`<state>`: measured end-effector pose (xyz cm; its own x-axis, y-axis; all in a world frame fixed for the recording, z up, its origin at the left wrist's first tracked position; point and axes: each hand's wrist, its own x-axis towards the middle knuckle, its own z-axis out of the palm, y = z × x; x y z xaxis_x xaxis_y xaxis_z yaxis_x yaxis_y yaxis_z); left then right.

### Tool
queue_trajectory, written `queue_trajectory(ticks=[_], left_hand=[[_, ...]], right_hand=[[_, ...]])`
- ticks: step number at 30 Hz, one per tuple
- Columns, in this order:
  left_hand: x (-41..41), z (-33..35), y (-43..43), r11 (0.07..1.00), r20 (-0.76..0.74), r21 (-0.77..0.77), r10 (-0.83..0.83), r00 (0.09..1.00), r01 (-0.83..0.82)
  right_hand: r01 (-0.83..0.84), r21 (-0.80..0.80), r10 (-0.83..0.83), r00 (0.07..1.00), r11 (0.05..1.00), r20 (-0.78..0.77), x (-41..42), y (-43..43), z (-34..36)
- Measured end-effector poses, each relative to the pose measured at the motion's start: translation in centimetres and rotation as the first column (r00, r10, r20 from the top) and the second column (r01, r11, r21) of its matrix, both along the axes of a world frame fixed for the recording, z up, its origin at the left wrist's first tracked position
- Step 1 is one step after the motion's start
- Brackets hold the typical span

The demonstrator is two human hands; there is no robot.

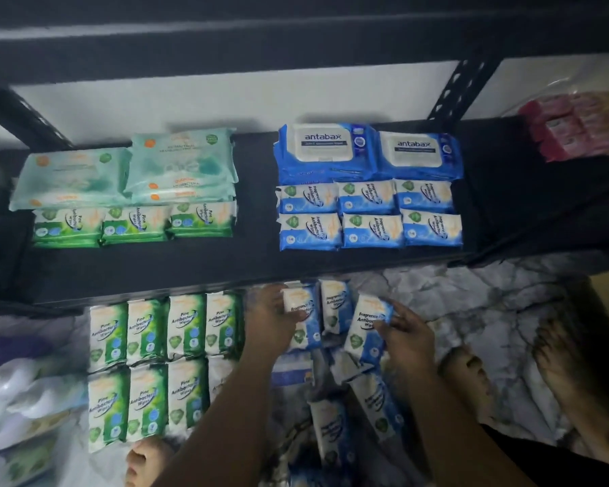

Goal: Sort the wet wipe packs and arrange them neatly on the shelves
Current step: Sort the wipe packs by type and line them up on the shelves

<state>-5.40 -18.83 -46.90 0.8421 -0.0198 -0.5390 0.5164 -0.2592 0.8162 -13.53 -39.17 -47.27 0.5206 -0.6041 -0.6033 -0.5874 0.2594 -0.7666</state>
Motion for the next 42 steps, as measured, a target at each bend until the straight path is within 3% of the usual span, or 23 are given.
queue_trajectory(ticks=[4,9,14,23,28,31,34,37,42], left_hand=[[1.7,-2.9,-0.7,1.0,-0.036,0.018,0.02,0.999,-0.019],[1.8,-5.1,-1.3,0.994,0.019,0.098,-0.044,0.999,0.042],[1.3,-6.3,-1.5,0.972,0.132,0.231,-0.083,0.988,0.05],[0.6,-7.4,-1.5,0.98,0.122,0.198,-0.006,0.992,-0.018],[0.4,-7.3,-1.3,0.983,0.154,0.185,-0.036,0.988,0.007],[-0.7,-6.8,-0.2,0.96,0.12,0.28,-0.026,0.992,-0.009],[-2.4,-6.2,1.5,0.915,0.099,0.402,-0.086,0.991,0.04],[-4.4,-5.2,2.8,0.894,0.088,0.436,-0.155,0.984,0.101],[-8.0,-2.8,3.3,0.842,0.026,0.498,-0.253,0.967,0.207]], right_hand=[[0.023,0.021,-0.023,1.0,0.999,-0.003,0.8,-0.6,-2.2],[-0.035,0.006,0.035,0.999,0.999,0.01,2.9,-0.5,-3.6],[-0.232,-0.044,0.233,0.973,0.972,-0.001,5.9,0.0,-4.5],[-0.413,-0.227,0.404,0.91,0.882,-0.088,6.1,1.3,-6.5],[-0.304,-0.138,0.296,0.952,0.943,-0.07,5.4,0.8,-6.8],[-0.309,-0.147,0.291,0.947,0.94,-0.134,4.0,0.4,-6.8],[-0.187,-0.187,0.168,0.979,0.964,-0.112,2.4,0.1,-6.2],[-0.183,-0.128,0.163,0.975,0.975,-0.148,-0.3,-0.4,-6.7],[-0.171,-0.136,0.146,0.974,0.976,-0.172,-4.2,0.3,-1.4]])
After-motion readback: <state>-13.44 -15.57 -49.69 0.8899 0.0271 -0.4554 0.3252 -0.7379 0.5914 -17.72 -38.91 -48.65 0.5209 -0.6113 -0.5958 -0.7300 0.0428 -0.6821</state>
